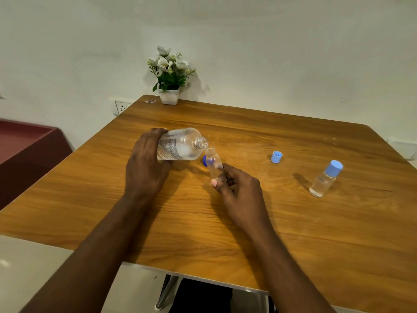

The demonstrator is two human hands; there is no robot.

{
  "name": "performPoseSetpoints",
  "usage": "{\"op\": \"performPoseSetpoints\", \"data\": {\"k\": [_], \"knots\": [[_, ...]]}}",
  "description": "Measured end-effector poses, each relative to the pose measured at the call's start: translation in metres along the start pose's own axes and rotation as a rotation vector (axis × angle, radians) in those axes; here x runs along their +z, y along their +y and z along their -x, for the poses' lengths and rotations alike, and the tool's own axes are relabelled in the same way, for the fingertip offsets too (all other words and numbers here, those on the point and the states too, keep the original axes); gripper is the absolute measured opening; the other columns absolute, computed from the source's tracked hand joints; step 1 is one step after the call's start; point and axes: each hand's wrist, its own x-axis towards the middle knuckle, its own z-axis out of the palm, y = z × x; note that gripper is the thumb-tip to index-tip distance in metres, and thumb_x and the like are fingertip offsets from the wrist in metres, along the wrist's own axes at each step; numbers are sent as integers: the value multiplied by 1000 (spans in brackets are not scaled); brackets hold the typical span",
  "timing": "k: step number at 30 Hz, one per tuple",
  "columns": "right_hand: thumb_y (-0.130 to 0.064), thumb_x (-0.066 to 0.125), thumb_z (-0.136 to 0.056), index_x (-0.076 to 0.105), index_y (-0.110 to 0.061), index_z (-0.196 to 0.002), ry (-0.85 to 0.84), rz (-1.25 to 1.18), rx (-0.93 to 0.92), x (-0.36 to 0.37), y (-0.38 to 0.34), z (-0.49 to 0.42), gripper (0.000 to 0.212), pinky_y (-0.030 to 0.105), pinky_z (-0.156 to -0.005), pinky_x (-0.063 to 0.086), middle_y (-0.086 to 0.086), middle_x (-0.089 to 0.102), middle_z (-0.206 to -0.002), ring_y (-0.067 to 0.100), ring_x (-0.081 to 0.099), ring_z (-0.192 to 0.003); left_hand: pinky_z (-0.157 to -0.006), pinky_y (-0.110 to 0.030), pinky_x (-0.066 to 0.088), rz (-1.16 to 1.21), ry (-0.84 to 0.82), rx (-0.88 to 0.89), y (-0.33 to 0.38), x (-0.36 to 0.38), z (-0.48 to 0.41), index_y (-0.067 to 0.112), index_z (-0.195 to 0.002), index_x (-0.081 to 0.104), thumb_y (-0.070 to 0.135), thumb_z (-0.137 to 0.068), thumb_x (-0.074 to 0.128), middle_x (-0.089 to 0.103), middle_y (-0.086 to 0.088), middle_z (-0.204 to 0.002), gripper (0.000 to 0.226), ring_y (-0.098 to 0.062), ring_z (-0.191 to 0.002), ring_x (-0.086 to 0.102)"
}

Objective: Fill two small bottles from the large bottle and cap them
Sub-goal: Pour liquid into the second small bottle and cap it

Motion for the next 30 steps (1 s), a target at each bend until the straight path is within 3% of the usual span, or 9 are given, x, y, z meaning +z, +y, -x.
{"op": "performPoseSetpoints", "data": {"k": [11, 19, 30], "knots": [[-21, 65, -89, 67, -21, -122, -39, 21, -6, -1, 1, 0, 32, 36, -75, 51, -5, 67, -84, 13, 62, -82, -95, -41, 46, -86, 22, 58, -2, -4, -1, 5, -131, 50, -2, -73, 73, 54, -14, -132, 63, -31, -123, 49], [-21, 64, -90, 65, -22, -123, -48, 20, -15, -1, 1, 1, 34, 39, -76, 50, -2, 70, -90, 14, 61, -85, -97, -37, 44, -128, 72, 78, -4, -6, -2, 5, -132, 50, -9, -72, 70, 52, -14, -134, 64, -30, -127, 46], [-23, 63, -91, 67, -20, -118, -72, 25, 2, -1, 1, 2, 28, 30, -69, 46, -4, 68, -88, 11, 60, -81, -103, -47, 43, -146, 121, 110, -6, -6, -2, 2, -130, 52, -12, -75, 65, 53, -18, -132, 58, -32, -128, 45]]}}
